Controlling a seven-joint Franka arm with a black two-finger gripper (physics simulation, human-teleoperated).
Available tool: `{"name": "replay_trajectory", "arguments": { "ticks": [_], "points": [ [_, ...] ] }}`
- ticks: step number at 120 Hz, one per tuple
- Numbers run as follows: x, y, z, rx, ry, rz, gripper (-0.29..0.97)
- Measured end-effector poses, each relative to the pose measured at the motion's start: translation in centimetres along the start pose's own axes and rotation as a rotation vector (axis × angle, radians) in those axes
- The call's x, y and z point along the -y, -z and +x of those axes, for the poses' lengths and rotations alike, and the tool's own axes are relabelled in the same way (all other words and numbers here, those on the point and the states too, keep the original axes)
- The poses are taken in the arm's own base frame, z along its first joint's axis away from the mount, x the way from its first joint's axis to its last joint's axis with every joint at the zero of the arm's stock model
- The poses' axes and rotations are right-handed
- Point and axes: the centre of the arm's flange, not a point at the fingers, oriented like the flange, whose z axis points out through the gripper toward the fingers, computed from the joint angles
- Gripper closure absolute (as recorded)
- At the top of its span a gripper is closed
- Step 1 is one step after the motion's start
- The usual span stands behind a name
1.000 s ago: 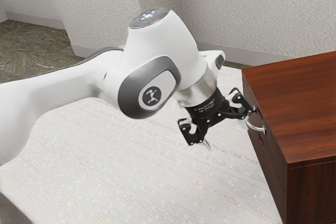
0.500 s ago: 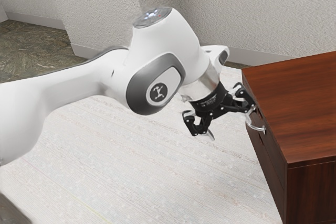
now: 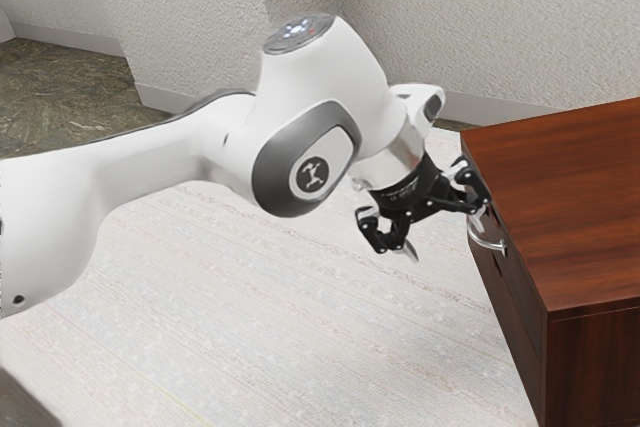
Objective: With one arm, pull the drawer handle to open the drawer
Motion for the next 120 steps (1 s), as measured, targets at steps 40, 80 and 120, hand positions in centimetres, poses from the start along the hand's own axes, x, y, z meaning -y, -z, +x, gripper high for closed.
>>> {"name": "replay_trajectory", "arguments": {
  "ticks": [40, 80, 120],
  "points": [
    [0.1, -0.7, 0.0, -0.003, -0.011, -0.006, 0.15],
    [0.9, -1.0, 0.2, 0.003, -0.003, 0.0, 0.18],
    [1.9, -0.4, 0.2, 0.0, 0.005, 0.004, 0.2]
  ]
}}
